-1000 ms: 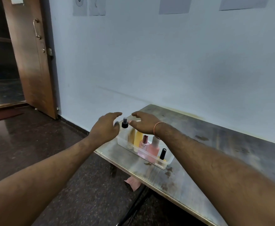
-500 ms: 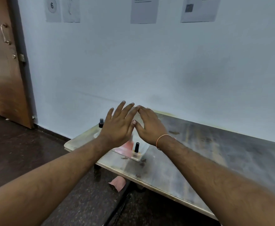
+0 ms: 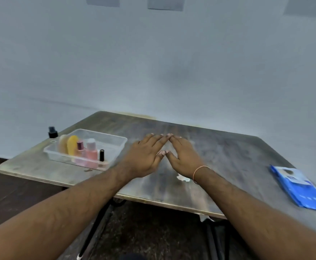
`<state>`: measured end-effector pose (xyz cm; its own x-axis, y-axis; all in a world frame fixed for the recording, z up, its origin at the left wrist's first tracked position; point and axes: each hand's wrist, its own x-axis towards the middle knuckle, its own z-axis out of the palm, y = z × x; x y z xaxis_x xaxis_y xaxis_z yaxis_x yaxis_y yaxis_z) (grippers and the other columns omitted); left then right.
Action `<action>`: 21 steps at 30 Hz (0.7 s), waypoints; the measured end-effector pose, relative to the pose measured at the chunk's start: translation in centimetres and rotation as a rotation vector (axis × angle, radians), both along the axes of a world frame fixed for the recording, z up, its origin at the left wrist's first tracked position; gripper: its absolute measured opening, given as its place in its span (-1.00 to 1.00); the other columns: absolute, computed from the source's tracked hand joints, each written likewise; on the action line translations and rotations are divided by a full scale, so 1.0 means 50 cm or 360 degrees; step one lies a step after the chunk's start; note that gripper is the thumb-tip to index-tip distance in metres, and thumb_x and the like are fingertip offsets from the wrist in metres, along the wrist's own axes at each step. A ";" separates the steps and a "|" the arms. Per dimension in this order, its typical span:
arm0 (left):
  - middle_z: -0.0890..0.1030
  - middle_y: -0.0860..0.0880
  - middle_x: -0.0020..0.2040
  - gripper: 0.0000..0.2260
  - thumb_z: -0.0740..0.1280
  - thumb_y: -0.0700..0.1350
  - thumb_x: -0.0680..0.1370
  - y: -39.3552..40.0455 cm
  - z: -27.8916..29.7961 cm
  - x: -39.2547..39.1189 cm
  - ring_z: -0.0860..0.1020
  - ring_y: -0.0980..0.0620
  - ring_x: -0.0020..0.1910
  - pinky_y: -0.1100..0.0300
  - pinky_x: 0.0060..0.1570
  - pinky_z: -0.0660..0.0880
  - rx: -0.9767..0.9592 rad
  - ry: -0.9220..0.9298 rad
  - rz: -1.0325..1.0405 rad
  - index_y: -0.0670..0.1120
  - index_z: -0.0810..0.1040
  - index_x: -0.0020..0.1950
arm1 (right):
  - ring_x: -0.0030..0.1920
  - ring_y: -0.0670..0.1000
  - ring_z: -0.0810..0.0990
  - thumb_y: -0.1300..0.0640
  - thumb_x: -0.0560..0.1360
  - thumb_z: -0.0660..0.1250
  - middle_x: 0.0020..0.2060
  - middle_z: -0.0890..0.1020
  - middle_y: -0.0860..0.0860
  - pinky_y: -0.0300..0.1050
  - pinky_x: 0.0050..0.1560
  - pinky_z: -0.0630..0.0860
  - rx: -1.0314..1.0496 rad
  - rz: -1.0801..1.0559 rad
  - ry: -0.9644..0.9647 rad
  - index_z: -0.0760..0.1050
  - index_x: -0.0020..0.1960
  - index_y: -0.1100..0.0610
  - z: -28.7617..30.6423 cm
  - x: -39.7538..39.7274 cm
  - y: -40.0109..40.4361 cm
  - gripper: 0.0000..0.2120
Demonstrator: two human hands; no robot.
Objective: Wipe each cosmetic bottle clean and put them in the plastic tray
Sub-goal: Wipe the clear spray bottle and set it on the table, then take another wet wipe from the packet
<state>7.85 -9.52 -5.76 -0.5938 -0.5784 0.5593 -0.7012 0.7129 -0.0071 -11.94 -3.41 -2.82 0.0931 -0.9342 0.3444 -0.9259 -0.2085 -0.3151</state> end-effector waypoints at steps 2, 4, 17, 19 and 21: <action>0.39 0.04 0.64 -0.41 -0.06 0.26 0.75 0.014 -0.022 -0.048 0.41 -0.07 0.55 -0.15 0.33 0.56 0.0075 -0.0033 -0.0066 0.13 0.05 0.78 | 0.65 0.09 0.24 -0.27 0.62 0.06 0.64 0.35 0.00 0.09 0.66 0.18 0.0069 -0.0055 -0.0014 0.24 0.68 0.03 -0.021 -0.051 0.030 -0.29; 0.38 0.06 0.64 -0.36 -0.07 0.32 0.70 0.030 -0.038 -0.084 0.40 -0.05 0.54 -0.17 0.29 0.57 0.0210 -0.0087 -0.0075 0.17 0.03 0.78 | 0.62 0.09 0.28 -0.12 0.70 0.17 0.60 0.41 0.03 0.03 0.64 0.20 0.0106 -0.0092 -0.0010 0.27 0.67 0.03 -0.044 -0.097 0.052 -0.42; 0.61 0.16 0.20 -0.52 0.33 0.36 0.52 0.014 -0.128 -0.166 0.53 0.00 0.28 -0.03 0.22 0.54 0.0726 0.0189 0.0040 0.20 0.63 0.37 | 0.09 0.02 0.58 -0.14 0.52 0.47 0.07 0.65 -0.05 -0.09 0.10 0.48 0.0101 -0.0226 -0.0204 0.67 0.23 -0.02 -0.172 -0.195 0.056 -0.65; 0.62 0.21 0.14 -0.56 0.33 0.34 0.50 0.005 -0.130 -0.176 0.56 0.05 0.22 -0.05 0.21 0.57 0.0789 0.0310 0.0017 0.22 0.67 0.31 | 0.03 0.01 0.58 -0.11 0.53 0.48 0.01 0.64 -0.07 -0.09 0.04 0.48 0.0028 -0.0213 -0.0217 0.69 0.16 -0.02 -0.174 -0.200 0.044 -0.74; 0.62 0.24 0.05 -0.67 0.37 0.28 0.51 -0.009 -0.133 -0.187 0.59 0.14 0.08 -0.06 0.11 0.61 0.0842 0.0449 -0.0086 0.22 0.72 0.19 | -0.01 0.02 0.59 -0.10 0.51 0.45 -0.03 0.64 -0.08 -0.05 -0.01 0.51 -0.0009 -0.0196 -0.0257 0.71 0.09 -0.02 -0.176 -0.206 0.033 -0.77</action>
